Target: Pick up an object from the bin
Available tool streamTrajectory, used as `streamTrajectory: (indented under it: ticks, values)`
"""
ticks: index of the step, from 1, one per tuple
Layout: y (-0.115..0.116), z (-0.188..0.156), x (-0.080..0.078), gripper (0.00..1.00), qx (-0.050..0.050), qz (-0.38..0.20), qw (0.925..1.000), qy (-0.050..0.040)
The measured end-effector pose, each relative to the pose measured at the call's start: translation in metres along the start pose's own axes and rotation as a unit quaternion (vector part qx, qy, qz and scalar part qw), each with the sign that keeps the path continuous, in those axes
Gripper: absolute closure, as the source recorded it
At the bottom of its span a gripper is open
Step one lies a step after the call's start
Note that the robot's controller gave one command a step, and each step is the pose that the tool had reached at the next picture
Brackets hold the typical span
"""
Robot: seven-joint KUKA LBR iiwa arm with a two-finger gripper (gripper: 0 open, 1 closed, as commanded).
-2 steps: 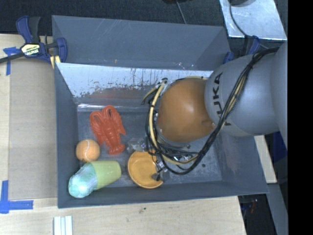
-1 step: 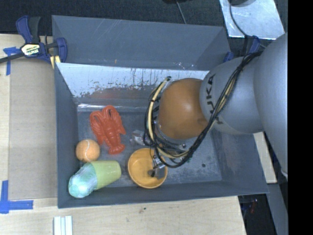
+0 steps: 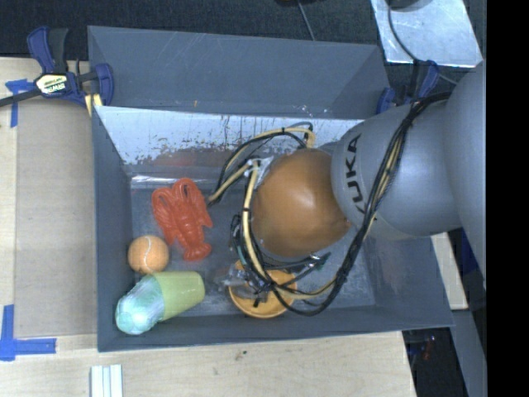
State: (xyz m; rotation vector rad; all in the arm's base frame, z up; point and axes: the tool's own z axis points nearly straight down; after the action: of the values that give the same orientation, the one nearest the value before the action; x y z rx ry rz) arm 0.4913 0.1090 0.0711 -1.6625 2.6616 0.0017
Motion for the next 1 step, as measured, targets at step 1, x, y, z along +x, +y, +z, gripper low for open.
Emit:
streamTrajectory:
  ticks: [1]
  values:
    - [-0.0002,-0.0003,0.0002,1.0,0.0,0.001,1.0,0.0]
